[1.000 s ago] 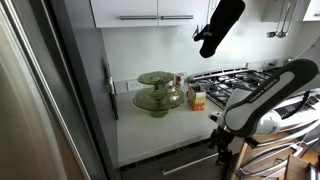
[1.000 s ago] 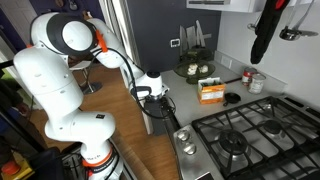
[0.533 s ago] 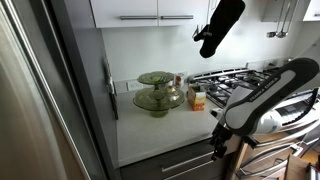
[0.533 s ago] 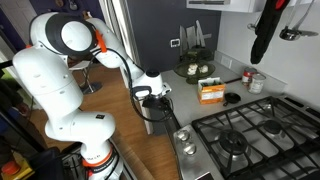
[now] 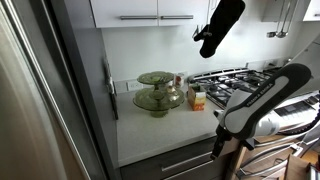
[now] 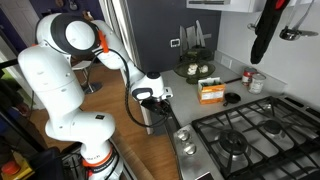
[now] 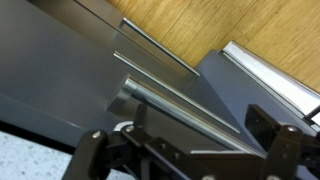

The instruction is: Open the top drawer to the left, remove it cooking stick and put it on the cupboard

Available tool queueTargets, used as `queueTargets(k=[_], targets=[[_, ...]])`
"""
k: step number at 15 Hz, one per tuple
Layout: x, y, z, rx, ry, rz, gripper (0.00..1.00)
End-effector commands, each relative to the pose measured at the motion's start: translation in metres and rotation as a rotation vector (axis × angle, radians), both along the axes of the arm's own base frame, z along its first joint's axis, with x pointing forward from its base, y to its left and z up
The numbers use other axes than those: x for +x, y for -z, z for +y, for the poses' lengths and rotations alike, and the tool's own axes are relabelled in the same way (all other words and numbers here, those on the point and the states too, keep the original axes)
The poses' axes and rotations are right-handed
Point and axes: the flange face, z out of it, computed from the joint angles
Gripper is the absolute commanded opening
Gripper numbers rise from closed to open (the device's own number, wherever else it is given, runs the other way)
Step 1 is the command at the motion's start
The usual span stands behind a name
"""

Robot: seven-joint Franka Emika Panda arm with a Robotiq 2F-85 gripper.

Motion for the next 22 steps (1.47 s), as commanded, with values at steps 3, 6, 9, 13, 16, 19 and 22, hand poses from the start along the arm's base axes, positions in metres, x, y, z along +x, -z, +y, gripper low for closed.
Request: queueTargets(k=[3, 6, 9, 13, 16, 19, 22], targets=[[-0.008, 0.006, -0.002, 0.008, 0.13, -0.011, 1.0], [-0.009, 0.017, -0.003, 0.018, 0.14, 0.044, 1.0], [-0.017, 0.026, -0.007, 0.013, 0.124, 0.089, 1.0], [-0.019, 0.038, -0.009, 0.007, 0.107, 0.162, 1.0], [-0.022, 0.031, -0.011, 0.002, 0.068, 0.161, 1.0], [-0.018, 0.033, -0.014, -0.045, 0.068, 0.2, 1.0], [-0.022, 0.03, -0.014, -0.088, 0.049, 0.259, 1.0]])
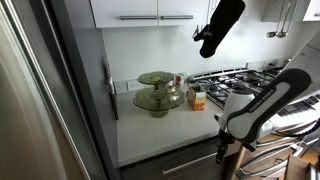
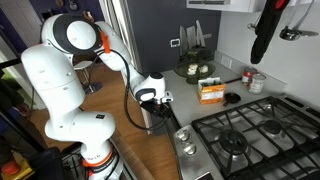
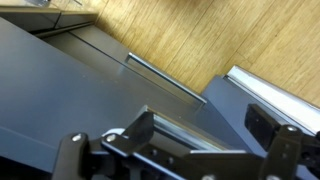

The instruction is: Open the top drawer to the left, remove it cooking stick and put it on the cupboard

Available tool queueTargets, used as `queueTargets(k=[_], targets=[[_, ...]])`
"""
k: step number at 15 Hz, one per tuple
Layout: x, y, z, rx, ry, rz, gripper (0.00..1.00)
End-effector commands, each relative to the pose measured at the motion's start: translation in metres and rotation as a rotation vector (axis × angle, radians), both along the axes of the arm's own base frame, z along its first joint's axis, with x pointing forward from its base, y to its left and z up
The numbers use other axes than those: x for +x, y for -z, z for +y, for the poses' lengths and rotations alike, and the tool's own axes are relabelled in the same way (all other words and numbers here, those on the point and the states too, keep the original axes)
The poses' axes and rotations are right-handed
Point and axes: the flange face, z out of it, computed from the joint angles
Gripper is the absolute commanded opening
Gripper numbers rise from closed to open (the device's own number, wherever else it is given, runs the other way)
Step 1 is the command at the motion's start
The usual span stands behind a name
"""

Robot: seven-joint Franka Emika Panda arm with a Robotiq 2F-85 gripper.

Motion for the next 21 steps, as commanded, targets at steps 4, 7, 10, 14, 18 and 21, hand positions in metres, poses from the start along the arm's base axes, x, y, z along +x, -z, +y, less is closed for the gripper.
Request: queueTargets(k=[4, 7, 10, 14, 18, 21], targets=[[-0.009, -0.016, -0.005, -0.128, -0.032, 0.102, 1.0], [-0.018, -0.041, -0.001, -0.162, -0.07, 0.12, 1.0], [-0.011, -0.038, 0.004, -0.145, -0.083, 0.133, 1.0], [-0.016, -0.059, 0.01, -0.145, -0.1, 0.121, 1.0], [-0.003, -0.061, 0.021, -0.063, -0.063, 0.097, 1.0], [0.0, -0.061, 0.021, -0.001, -0.035, 0.084, 1.0]])
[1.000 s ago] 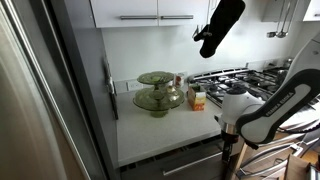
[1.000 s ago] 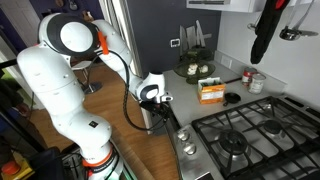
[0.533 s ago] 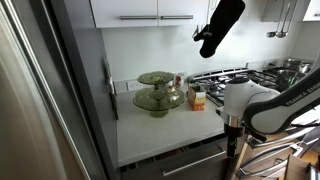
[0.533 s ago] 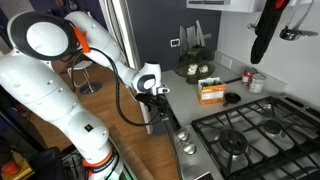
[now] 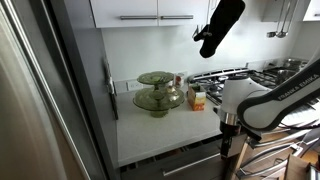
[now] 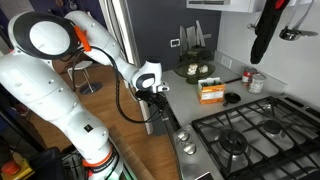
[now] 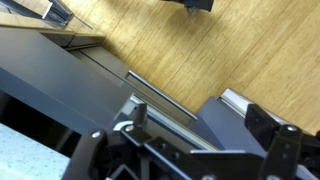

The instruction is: Open the top drawer to the left, remove it cooking stick and put it on the cupboard

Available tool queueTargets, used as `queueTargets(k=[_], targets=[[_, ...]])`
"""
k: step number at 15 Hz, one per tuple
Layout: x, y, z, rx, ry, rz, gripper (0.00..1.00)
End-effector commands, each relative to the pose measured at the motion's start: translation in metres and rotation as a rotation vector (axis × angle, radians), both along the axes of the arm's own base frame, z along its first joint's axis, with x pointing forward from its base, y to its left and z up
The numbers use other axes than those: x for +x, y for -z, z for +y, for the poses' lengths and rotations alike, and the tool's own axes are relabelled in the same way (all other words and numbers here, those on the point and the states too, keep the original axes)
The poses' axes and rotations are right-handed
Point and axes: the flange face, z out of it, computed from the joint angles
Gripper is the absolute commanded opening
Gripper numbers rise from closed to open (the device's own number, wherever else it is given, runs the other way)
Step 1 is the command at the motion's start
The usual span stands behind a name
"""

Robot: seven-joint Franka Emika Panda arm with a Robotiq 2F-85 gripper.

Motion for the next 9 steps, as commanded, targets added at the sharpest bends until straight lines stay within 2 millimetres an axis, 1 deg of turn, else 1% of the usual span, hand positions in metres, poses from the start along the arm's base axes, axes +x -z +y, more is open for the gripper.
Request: queueTargets(k=[1, 5, 7, 8, 9], targets=[[0.003, 0.006, -0.005, 0.063, 0.024, -0.023, 1.0], [0.002, 0.006, -0.011, 0.1, -0.02, -0.145, 1.0], [0.001, 0.006, -0.01, 0.095, -0.083, -0.205, 1.0], [0.013, 0.006, -0.009, 0.088, -0.124, -0.224, 1.0], [0.013, 0.007, -0.007, 0.072, -0.164, -0.244, 1.0]])
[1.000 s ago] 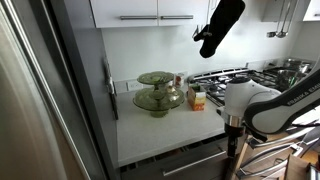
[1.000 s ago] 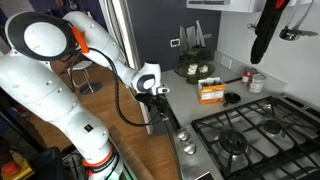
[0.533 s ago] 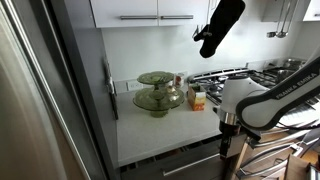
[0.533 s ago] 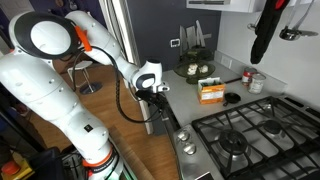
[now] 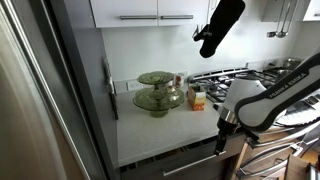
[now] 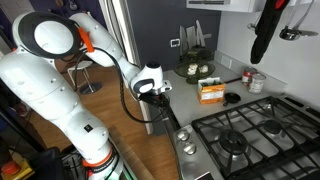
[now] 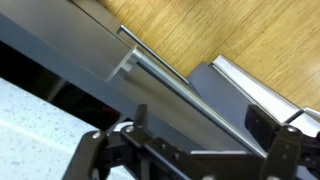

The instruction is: Open the top drawer to the left, remove it cooking stick and put it on the cupboard

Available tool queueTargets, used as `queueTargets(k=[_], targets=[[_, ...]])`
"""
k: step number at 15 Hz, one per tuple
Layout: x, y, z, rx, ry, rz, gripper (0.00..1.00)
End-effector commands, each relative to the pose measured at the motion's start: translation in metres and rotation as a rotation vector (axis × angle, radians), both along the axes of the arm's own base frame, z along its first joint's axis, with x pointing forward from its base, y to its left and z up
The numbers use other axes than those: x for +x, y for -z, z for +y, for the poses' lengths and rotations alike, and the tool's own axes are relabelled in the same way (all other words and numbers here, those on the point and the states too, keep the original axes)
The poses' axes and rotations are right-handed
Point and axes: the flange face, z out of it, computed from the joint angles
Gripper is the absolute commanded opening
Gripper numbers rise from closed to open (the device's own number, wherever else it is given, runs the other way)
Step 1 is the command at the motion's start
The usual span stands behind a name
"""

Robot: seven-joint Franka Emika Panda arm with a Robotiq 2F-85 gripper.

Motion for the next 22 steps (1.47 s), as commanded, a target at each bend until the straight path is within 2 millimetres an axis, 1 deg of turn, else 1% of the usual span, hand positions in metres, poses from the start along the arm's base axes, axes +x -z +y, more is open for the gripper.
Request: queueTargets(k=[1, 4, 8, 12, 14, 19, 22], targets=[[0.005, 0.006, 0.004, -0.036, -0.115, -0.07, 1.0], [0.007, 0.014, 0.007, -0.059, -0.21, -0.094, 1.0], [0.006, 0.028, 0.006, -0.082, -0.289, -0.096, 1.0], [0.01, 0.032, 0.005, -0.115, -0.336, -0.165, 1.0], [0.009, 0.034, 0.006, -0.116, -0.349, -0.173, 1.0], [0.004, 0.038, 0.0, -0.097, -0.373, -0.097, 1.0], [-0.001, 0.048, -0.003, -0.114, -0.421, -0.02, 1.0]])
